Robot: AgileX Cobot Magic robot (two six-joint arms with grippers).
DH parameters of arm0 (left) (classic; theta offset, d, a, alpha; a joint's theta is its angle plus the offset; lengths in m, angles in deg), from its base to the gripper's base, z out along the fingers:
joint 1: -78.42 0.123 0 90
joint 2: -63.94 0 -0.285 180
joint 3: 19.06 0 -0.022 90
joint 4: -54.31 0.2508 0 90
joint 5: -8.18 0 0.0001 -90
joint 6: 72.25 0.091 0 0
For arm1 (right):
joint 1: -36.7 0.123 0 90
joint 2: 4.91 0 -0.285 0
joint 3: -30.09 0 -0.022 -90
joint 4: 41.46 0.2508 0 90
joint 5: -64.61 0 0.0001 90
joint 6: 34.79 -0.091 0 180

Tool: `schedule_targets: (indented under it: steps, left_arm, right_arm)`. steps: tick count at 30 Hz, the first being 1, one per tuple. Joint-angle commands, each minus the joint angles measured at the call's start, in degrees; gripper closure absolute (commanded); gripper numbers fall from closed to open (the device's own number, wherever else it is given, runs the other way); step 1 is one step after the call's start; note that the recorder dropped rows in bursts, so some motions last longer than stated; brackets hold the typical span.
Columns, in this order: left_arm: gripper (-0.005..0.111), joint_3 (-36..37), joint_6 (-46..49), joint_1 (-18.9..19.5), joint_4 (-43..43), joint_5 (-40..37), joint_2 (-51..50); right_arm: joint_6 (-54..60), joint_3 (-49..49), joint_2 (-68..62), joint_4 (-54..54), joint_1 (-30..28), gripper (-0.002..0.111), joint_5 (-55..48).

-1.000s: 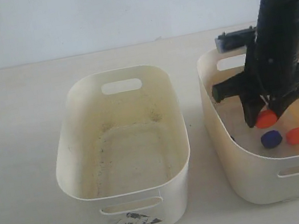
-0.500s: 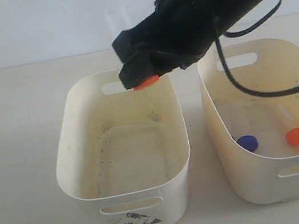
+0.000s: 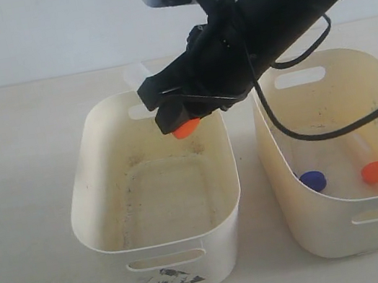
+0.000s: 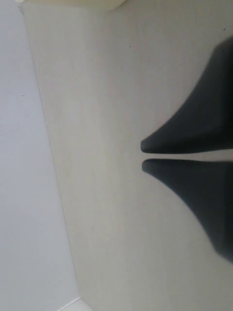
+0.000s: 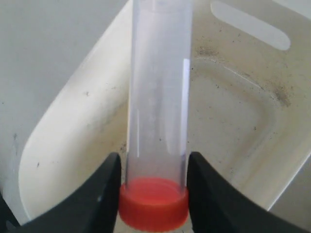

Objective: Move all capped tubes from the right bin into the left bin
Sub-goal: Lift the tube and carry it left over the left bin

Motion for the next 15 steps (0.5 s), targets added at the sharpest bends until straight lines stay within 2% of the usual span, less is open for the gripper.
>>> schedule_targets:
  steps: [1, 4, 7, 8, 9, 11, 13, 14, 15]
  left_arm:
    - [0.102, -0.21, -0.54, -0.08, -0.18, 0.23, -0.03]
    - [0.102, -0.21, -0.54, -0.08, -0.18, 0.23, -0.03]
    - [0.102, -0.21, -0.54, -0.08, -0.18, 0.23, -0.03]
    - [0.102, -0.21, -0.54, -0.08, -0.18, 0.23, -0.03]
    - [0.102, -0.21, -0.54, -0.08, -0.18, 0.23, -0.03]
    - [0.102, -0.21, -0.54, -0.08, -0.18, 0.23, -0.03]
    - [0.102, -0.21, -0.54, -0.08, -0.18, 0.23, -0.03]
    - [0.102, -0.21, -0.54, -0.08, -0.18, 0.23, -0.03]
    - [0.102, -0.21, -0.54, -0.08, -0.18, 0.23, -0.03]
  right_arm:
    - [-0.61, 0.26, 1.5, -0.54, -0.03, 0.104, -0.37]
    - [-0.61, 0.15, 1.5, -0.62, -0.03, 0.084, -1.58]
    - [-0.61, 0.15, 1.5, -0.62, -0.03, 0.053, -1.95]
    - [-0.75, 0.15, 1.5, -0.62, -0.03, 0.045, -1.95]
    - [-1.03, 0.15, 1.5, -0.62, -0.03, 0.045, -1.95]
    - [-2.42, 0.15, 1.5, -0.62, -0.03, 0.061, -1.95]
    - [-3.15, 0.15, 1.5, -0.8, -0.03, 0.084, -1.95]
    - [-3.15, 0.15, 1.6, -1.09, -0.03, 0.099, -1.95]
    - [-3.64, 0.15, 1.72, -1.93, -0.03, 0.108, -2.1]
